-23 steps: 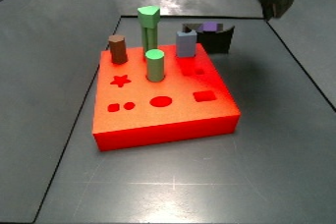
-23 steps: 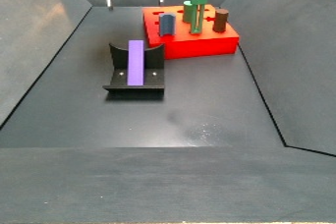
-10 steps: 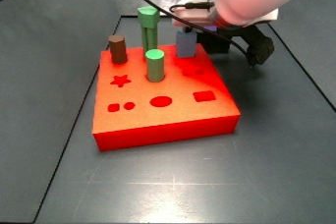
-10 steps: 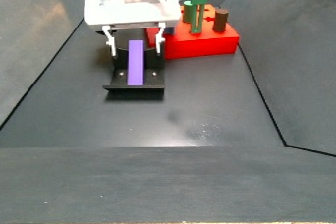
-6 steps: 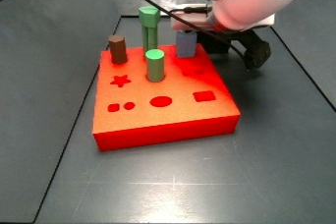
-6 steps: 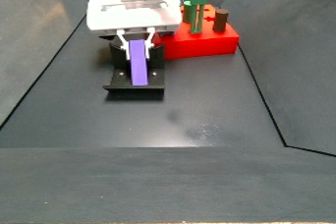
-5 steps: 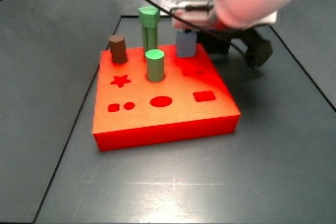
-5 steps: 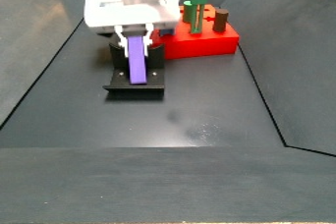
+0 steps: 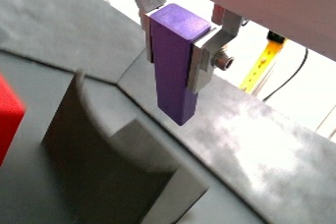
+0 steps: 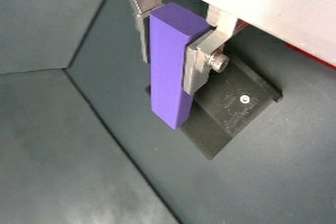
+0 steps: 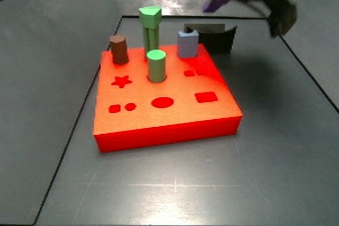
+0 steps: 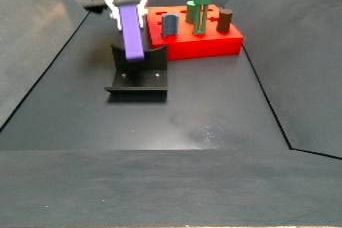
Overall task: Pick up the rectangle object. Move up. Place the rectangle object on the fixture. Regrasp the rectangle object. Move to above the board. Insert the rectangle object.
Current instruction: Move to above the board.
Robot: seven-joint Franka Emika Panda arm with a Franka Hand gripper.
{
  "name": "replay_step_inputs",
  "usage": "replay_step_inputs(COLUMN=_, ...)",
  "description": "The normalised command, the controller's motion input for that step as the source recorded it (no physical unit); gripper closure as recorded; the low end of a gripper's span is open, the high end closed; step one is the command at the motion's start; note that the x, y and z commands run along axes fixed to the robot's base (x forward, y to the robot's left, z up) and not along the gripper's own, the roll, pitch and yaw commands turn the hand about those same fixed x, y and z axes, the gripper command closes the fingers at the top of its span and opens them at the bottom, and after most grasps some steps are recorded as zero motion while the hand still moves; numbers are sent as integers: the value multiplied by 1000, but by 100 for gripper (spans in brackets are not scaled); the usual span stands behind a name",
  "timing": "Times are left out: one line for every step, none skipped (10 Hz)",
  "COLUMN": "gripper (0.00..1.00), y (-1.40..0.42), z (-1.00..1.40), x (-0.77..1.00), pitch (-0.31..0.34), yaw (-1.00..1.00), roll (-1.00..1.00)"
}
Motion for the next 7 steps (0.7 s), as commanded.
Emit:
replay_step_inputs(gripper=100, y=-35, z=1000, x=151, pitch=18, yaw=171, roll=-6)
replay_step_inputs(gripper=100, y=-36, z=1000, x=150, pitch=10, yaw=151, roll=-7)
replay_step_inputs(gripper=100, y=-35, z=1000, x=145, pitch=12, yaw=98, roll=-14)
replay_step_inputs(gripper=100, y=-36, z=1000, x=142, pitch=15, yaw=78, roll=-19)
replay_step_inputs(gripper=100, y=-37, z=1000, x=138, pitch=34, yaw=54, roll=-25)
replay_step_inputs(gripper=100, y=-38, z=1000, x=133, pitch=53, yaw=40, roll=-27)
replay_step_inputs(gripper=100, y=-40, z=1000, x=128, pitch=79, yaw=33, roll=-28)
